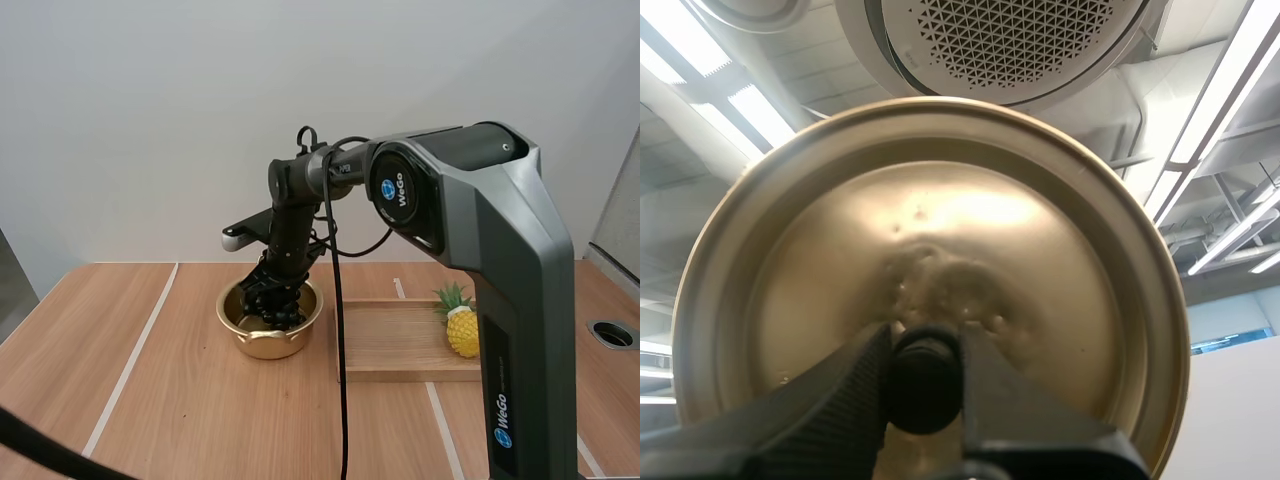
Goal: Open the pot, put the grape inside, and close it
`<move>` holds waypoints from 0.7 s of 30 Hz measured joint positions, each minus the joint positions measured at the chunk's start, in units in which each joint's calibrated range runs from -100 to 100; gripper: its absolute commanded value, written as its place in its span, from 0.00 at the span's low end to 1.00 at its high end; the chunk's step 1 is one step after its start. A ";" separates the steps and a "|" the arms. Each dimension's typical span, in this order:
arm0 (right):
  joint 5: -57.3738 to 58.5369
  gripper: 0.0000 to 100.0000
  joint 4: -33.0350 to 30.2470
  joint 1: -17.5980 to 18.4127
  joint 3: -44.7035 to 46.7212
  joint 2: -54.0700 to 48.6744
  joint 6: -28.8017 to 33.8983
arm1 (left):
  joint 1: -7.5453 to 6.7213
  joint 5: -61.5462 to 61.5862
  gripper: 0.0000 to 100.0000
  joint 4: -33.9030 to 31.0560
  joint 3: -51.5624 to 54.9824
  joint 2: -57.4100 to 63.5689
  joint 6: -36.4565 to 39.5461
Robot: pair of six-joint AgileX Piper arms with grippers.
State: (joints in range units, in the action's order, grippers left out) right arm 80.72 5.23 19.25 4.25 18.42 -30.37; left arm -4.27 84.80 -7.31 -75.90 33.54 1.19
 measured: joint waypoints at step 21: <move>-1.24 0.00 2.85 0.00 0.84 1.41 -3.19 | 0.00 3.16 0.00 0.00 0.00 0.00 -1.49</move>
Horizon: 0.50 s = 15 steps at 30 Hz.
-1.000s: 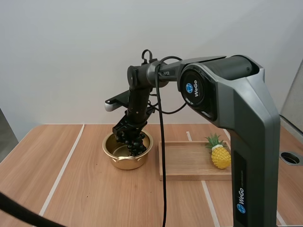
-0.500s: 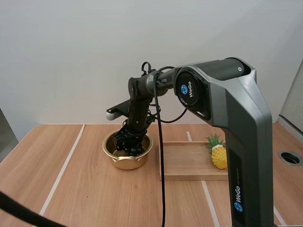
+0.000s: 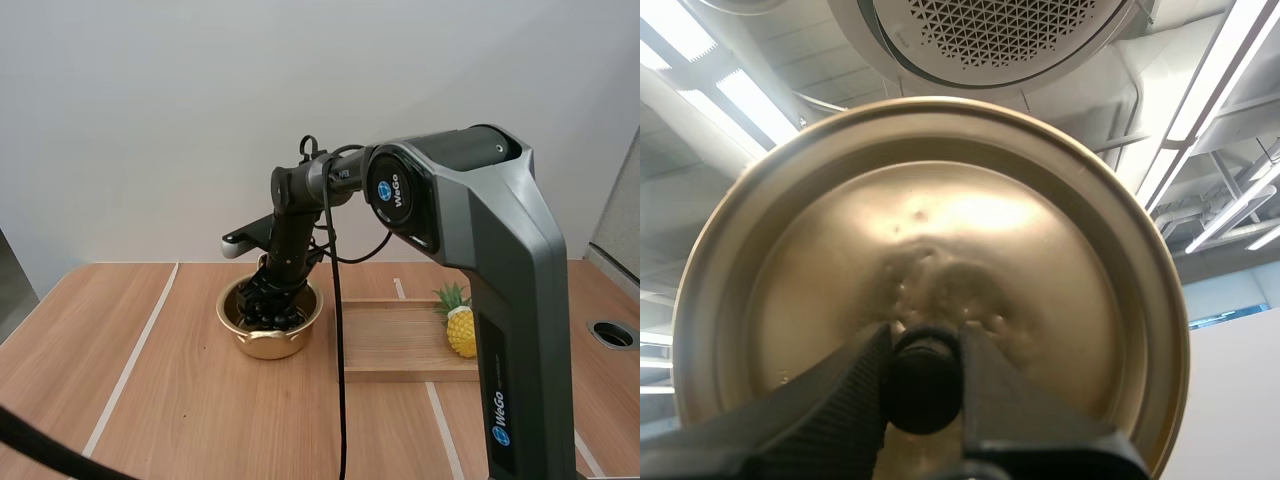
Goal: Open the pot, put the grape inside, and close it
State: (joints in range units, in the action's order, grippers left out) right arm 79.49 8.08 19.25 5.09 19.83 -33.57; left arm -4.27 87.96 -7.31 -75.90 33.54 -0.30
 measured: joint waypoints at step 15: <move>0.00 0.58 0.00 0.00 0.00 0.00 1.52 | 0.00 0.00 0.00 0.00 0.00 0.00 -0.41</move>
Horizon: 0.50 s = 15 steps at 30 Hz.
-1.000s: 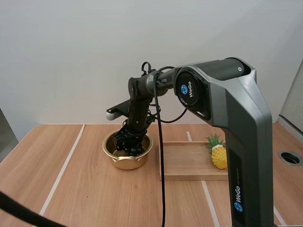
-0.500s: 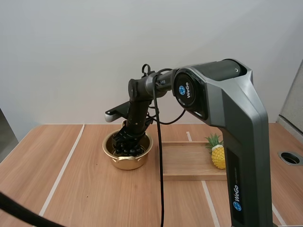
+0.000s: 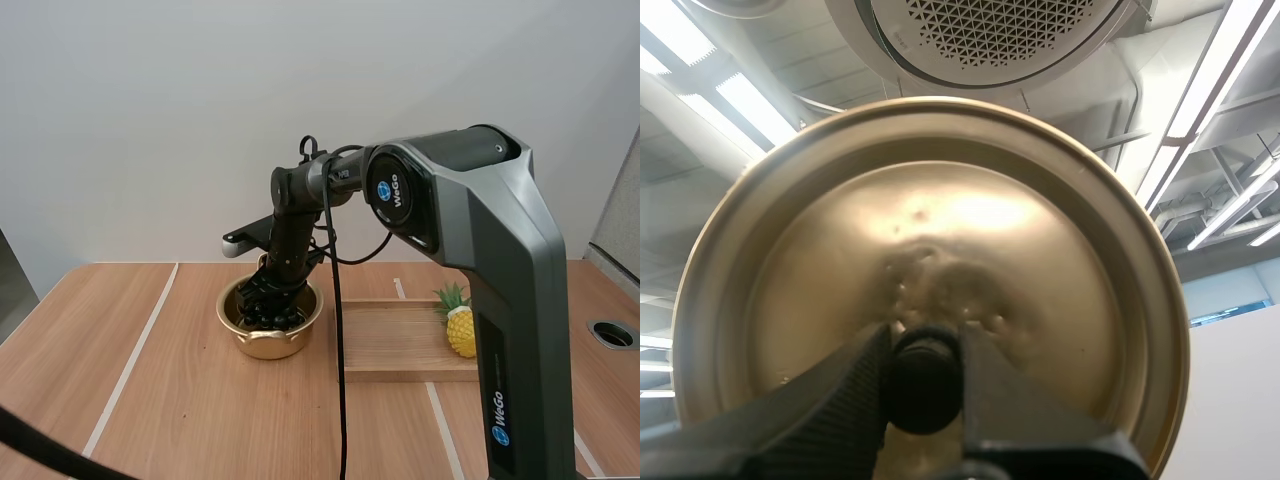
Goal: Open the pot, put the grape inside, and close it
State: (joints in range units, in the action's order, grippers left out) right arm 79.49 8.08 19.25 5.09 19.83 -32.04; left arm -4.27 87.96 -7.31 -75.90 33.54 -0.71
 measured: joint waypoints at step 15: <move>7.30 1.00 -0.11 0.43 0.86 -6.28 0.57 | 0.00 0.00 0.00 0.00 0.00 0.00 -0.35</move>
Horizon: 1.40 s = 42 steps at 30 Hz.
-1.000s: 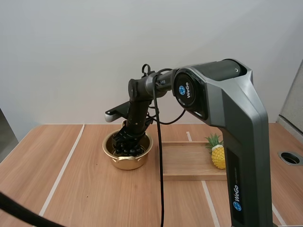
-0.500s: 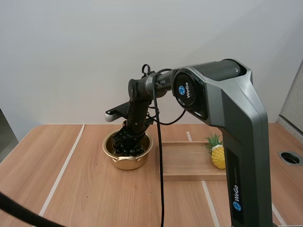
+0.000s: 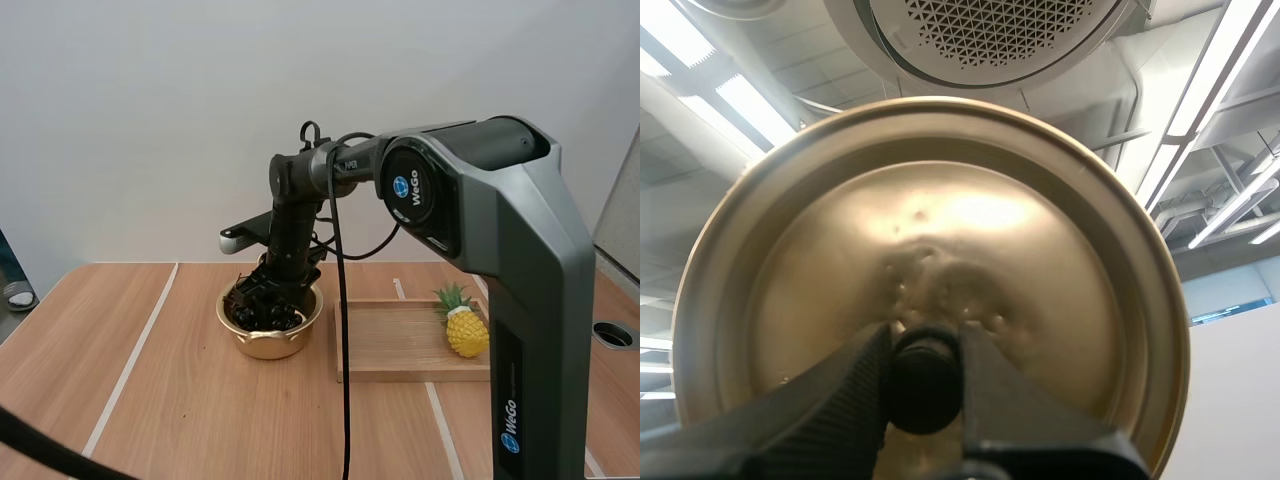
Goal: Open the pot, put the grape inside, and close it
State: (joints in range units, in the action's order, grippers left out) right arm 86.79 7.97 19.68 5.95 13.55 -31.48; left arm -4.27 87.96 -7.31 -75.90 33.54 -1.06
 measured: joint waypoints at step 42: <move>-10.77 0.89 -8.81 -16.67 -11.08 -42.26 6.67 | 0.00 12.04 0.00 0.00 0.00 -5.21 0.00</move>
State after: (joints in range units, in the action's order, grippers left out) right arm 76.02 -0.84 3.01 -5.13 -28.71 -24.80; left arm -4.27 100.00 -7.31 -75.90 28.33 -1.06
